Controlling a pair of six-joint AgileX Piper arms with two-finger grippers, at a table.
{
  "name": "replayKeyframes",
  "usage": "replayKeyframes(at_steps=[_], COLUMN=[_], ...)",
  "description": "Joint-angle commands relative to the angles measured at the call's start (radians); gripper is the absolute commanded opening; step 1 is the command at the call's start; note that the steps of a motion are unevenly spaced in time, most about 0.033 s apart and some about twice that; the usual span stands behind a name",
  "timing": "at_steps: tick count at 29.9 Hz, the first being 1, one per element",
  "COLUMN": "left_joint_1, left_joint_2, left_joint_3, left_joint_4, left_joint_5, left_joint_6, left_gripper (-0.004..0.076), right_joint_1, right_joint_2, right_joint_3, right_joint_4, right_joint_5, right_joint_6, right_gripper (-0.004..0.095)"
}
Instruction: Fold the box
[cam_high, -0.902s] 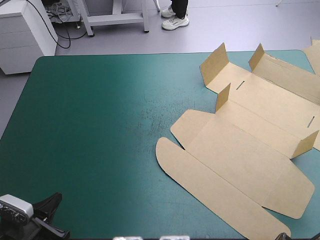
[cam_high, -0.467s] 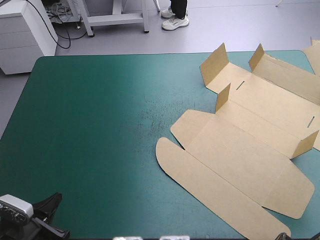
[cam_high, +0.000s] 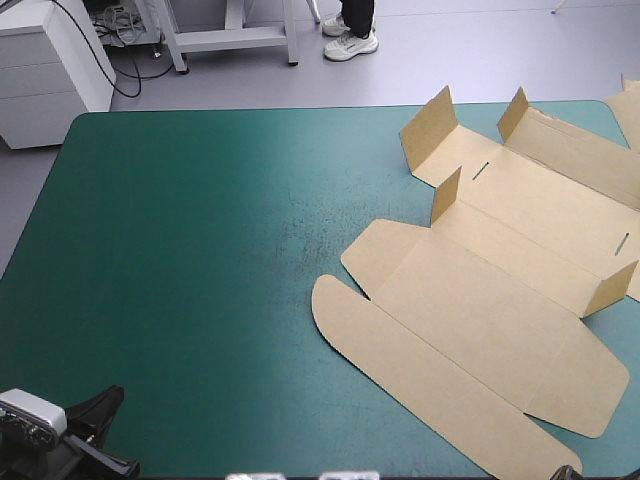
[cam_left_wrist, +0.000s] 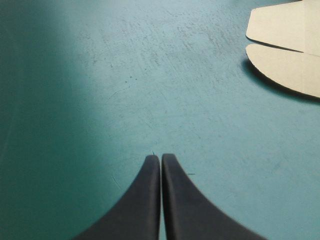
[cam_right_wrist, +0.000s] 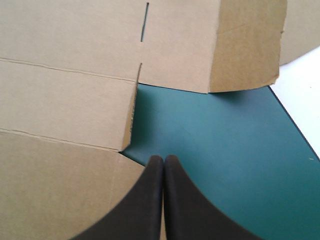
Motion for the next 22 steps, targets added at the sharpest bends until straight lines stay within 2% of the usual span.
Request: replayKeyframes(at_steps=[1, 5, 9, 12, 14, 18, 20, 22], left_joint_1=[-0.007, -0.007, -0.007, -0.007, -0.007, -0.007, -0.007, -0.007], left_joint_2=[0.015, 0.015, 0.015, 0.015, 0.015, 0.015, 0.015, 0.015], left_joint_3=[-0.022, -0.022, -0.022, -0.022, -0.022, -0.022, -0.022, -0.022], left_joint_4=[-0.002, -0.002, -0.002, -0.002, -0.002, -0.002, -0.002, -0.002], left_joint_5=[-0.070, -0.070, -0.070, -0.073, -0.073, -0.073, -0.073, -0.073], left_joint_6=[-0.004, -0.004, -0.004, -0.004, -0.008, -0.004, -0.004, -0.006], left_gripper=[-0.0008, -0.0008, -0.0008, -0.0008, -0.0008, -0.0008, -0.0008, -0.0008], right_joint_1=[-0.001, -0.001, -0.001, -0.001, -0.001, -0.001, -0.001, -0.001], right_joint_2=[-0.011, -0.011, -0.002, 0.007, 0.007, 0.013, 0.021, 0.041], right_joint_3=[-0.038, -0.037, -0.034, -0.035, -0.033, -0.027, -0.027, -0.027], right_joint_4=[0.065, 0.061, 0.001, -0.022, -0.013, 0.001, 0.006, 0.020], right_joint_5=[0.003, 0.003, 0.003, 0.003, 0.003, 0.003, 0.003, 0.003], right_joint_6=[-0.020, -0.021, 0.003, -0.006, -0.028, -0.066, -0.046, -0.031], right_gripper=[-0.0017, -0.0017, -0.0015, 0.0022, 0.0113, 0.0413, 0.0496, 0.0520])
